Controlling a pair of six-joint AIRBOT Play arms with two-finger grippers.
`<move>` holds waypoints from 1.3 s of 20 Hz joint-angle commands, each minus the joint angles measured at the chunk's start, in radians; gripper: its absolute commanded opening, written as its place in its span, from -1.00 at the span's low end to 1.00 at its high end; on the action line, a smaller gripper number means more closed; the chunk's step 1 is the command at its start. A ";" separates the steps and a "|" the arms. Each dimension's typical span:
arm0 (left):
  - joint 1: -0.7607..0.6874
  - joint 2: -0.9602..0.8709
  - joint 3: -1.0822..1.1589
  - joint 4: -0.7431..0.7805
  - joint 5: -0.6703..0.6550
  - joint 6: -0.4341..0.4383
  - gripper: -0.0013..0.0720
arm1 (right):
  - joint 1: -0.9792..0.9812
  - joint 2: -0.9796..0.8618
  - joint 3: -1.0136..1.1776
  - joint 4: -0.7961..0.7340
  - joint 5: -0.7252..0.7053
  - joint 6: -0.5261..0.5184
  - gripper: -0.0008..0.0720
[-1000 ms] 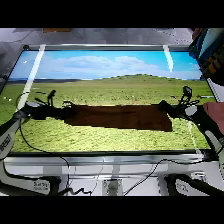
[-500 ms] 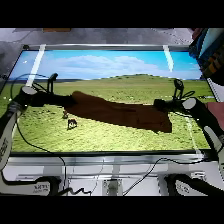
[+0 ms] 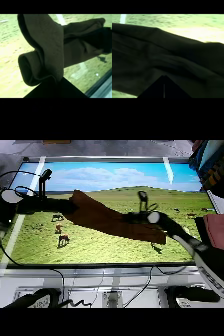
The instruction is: Fold the clothes and pants, and hang the long-sleeved shirts on hangers.
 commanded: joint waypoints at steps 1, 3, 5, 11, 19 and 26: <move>-0.066 0.037 0.002 -0.023 -0.010 -0.109 -0.92 | 0.148 -0.183 0.169 0.036 -0.038 0.022 -0.95; -0.098 0.034 0.002 -0.072 -0.003 -0.108 -0.92 | 0.186 -0.275 0.274 0.036 -0.018 0.061 -0.95; -0.121 0.033 0.002 -0.089 0.048 -0.108 -0.92 | 0.201 -0.332 0.339 0.036 0.009 0.101 -0.95; -0.214 0.017 0.002 -0.089 0.253 -0.108 -0.92 | 0.058 -0.274 0.344 -0.120 0.239 0.106 -0.95; -0.663 -0.256 0.027 -0.196 0.724 -0.108 -0.92 | -0.447 0.016 0.344 -0.268 0.535 0.105 -0.94; -0.903 -0.585 0.329 -0.270 0.871 -0.108 -0.18 | -0.699 0.122 0.344 -0.305 0.651 0.077 -0.94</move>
